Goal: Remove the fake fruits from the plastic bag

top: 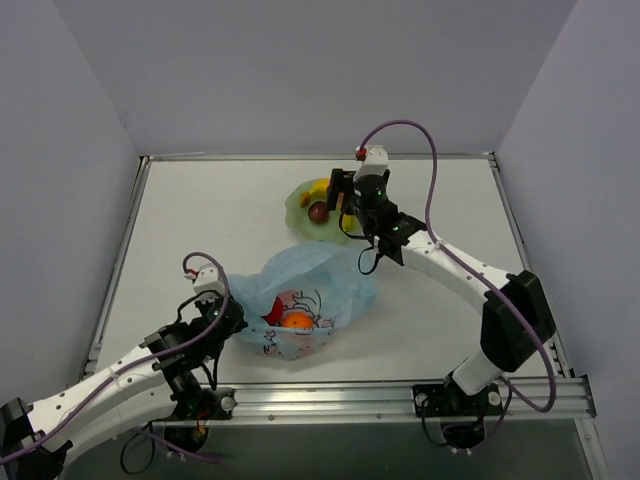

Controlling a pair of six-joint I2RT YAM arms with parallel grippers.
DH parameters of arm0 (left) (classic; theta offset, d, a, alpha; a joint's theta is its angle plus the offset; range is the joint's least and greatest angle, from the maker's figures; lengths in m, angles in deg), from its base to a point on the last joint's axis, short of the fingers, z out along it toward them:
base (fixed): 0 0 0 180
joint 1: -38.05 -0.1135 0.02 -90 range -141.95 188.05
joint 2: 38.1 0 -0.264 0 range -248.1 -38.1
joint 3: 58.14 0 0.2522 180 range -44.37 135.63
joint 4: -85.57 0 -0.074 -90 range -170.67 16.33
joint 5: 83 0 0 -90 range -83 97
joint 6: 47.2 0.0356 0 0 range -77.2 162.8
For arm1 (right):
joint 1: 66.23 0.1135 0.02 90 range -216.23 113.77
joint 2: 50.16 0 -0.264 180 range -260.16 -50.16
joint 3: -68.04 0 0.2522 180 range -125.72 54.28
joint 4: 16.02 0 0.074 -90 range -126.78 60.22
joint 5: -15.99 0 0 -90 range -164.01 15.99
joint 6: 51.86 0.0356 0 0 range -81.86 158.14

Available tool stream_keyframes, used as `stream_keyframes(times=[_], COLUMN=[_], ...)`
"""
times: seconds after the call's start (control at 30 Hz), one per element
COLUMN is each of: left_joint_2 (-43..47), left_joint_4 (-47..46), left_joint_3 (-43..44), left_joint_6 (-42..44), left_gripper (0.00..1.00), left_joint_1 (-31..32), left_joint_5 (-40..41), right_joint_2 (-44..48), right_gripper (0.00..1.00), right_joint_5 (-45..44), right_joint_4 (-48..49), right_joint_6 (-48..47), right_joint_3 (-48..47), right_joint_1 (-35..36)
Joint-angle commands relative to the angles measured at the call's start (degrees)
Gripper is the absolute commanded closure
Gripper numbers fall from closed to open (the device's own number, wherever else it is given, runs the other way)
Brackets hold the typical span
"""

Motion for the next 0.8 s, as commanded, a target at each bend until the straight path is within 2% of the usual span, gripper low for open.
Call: stream_keyframes(times=[0.0, 0.07, 0.23, 0.37, 0.5, 0.53, 0.57, 0.63, 0.67, 0.77], left_joint_2=[-2.31, -2.31, -2.66, -3.71, -4.6, -4.95, -5.12, -5.39, -5.82, -6.18], left_joint_4=[1.02, -0.64, -3.37, -4.87, -8.03, -9.34, -10.05, -11.46, -11.99, -14.88], left_joint_3=[2.52, 1.91, 0.59, 0.76, 0.76, 0.68, 0.5, 0.32, 0.24, -0.11], left_joint_6=[-0.9, -0.38, 1.04, 1.91, 3.41, 4.02, 4.29, 4.81, 4.99, 5.87], left_gripper=[0.98, 0.98, 0.98, 0.98, 0.98, 0.98, 0.98, 0.98, 0.98, 0.98], left_joint_1=[-0.47, -0.47, -0.82, -0.91, -1.0, -1.0, -1.0, -1.0, -1.08, -1.0], left_joint_5=[-0.04, -0.48, -1.45, -1.71, -2.94, -3.73, -4.17, -4.79, -5.22, -6.63], right_joint_2=[-4.85, -8.71, -15.23, -20.58, -23.76, -23.85, -23.76, -23.33, -22.19, -18.07], right_gripper=[0.71, 0.71, 0.69, 0.69, 0.62, 0.57, 0.44, 0.32, 0.22, 0.12], right_joint_5=[2.57, 5.47, 8.99, 9.0, 9.79, 9.87, 10.22, 9.88, 9.35, 7.86], right_joint_4=[4.96, 5.67, 6.82, 8.21, 6.73, 6.9, 6.9, 5.68, 4.89, 2.26], right_joint_6=[-1.87, -1.7, -0.91, 0.59, 0.67, 0.59, 0.76, 1.02, 1.11, 0.76], right_joint_3=[-2.8, -3.76, -6.4, -7.19, -9.66, -9.75, -9.92, -10.36, -10.28, -10.27], right_joint_1=[-4.79, -6.9, -7.08, -6.73, -6.47, -6.38, -6.29, -6.29, -6.38, -6.56])
